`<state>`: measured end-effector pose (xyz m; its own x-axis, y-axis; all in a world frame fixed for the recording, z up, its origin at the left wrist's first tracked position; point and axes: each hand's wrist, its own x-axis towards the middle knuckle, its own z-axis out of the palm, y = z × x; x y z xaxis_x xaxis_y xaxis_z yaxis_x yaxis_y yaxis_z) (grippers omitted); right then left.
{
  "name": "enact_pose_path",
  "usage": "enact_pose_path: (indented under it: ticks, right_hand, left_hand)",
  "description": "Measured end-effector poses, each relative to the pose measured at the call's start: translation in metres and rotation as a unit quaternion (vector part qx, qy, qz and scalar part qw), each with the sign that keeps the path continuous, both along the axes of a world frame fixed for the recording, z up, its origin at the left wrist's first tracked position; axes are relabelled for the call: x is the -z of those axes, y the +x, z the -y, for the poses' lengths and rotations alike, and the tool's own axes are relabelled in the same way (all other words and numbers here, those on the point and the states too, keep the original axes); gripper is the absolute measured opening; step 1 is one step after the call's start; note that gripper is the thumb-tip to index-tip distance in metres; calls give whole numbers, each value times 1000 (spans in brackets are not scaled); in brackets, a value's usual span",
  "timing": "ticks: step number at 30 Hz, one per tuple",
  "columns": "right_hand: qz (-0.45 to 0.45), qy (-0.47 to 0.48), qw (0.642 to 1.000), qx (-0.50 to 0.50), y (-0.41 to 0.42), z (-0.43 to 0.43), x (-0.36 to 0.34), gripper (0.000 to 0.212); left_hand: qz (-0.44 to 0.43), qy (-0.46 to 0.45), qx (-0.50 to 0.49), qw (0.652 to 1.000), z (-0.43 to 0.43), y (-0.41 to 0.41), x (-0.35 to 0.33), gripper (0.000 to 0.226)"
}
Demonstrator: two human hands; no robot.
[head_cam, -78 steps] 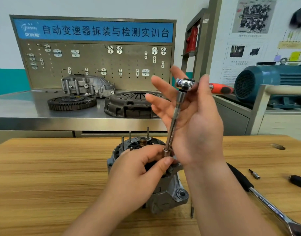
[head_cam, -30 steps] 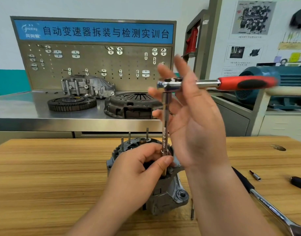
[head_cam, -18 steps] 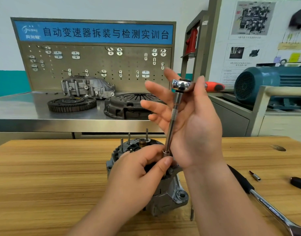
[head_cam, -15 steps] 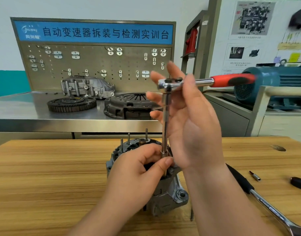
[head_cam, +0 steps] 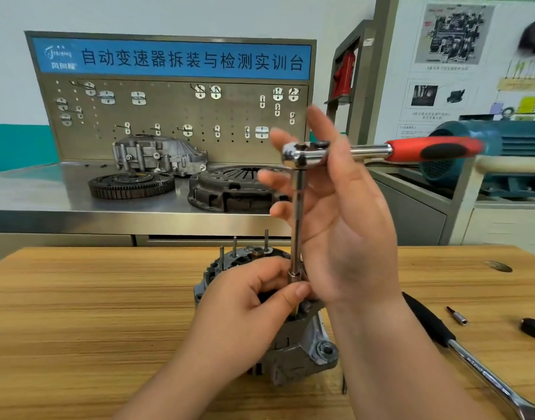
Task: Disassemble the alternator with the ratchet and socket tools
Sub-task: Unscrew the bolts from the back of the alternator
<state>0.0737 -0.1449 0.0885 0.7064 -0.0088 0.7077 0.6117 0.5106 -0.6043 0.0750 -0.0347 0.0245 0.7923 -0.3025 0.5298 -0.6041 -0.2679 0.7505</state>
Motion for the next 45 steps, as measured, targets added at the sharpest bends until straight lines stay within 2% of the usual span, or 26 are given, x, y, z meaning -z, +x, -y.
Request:
enact_pose_path:
  ticks: [3, 7, 12, 17, 21, 24, 26, 27, 30, 33, 37, 41, 45]
  right_hand:
    - [39, -1, 999, 30, -2, 0, -1, 27]
    - [13, 29, 999, -14, 1, 3, -1, 25]
    - [-46, 21, 998, -37, 4, 6, 1, 45]
    - [26, -7, 998, 62, 0, 4, -2, 27]
    - [25, 4, 999, 39, 0, 4, -2, 27]
    - [-21, 7, 1000, -6, 2, 6, -1, 40]
    - [-45, 2, 999, -17, 2, 6, -1, 52]
    - [-46, 1, 999, -15, 2, 5, -1, 51]
    - [-2, -10, 999, 32, 0, 4, -2, 33]
    - [50, -23, 996, 68, -1, 2, -3, 32]
    - [0, 0, 1000, 0, 2, 2, -1, 31]
    - [-58, 6, 998, -17, 3, 3, -1, 54]
    - [-2, 0, 999, 36, 1, 0, -2, 27]
  left_hand:
    - [-7, -2, -21, 1000, 1, 0, 0, 9]
    - [22, 19, -30, 999, 2, -1, 1, 15]
    - [26, 47, -31, 998, 3, -2, 1, 17]
    - [5, 14, -44, 999, 4, 1, 3, 19]
    - [25, 31, -41, 998, 3, 1, 3, 23]
    - [35, 44, -33, 998, 3, 0, 4, 21]
    - [31, 43, -24, 998, 4, 0, 4, 29]
    - [36, 44, -29, 998, 4, 0, 4, 28]
    - [31, 27, -47, 998, 4, 1, 4, 13]
    - [20, 23, -49, 998, 3, 2, 4, 14]
    - [44, 19, -37, 998, 4, 0, 5, 32]
    - [65, 36, -41, 996, 3, 0, 6, 34]
    - [44, 27, -44, 998, 5, 0, 5, 29]
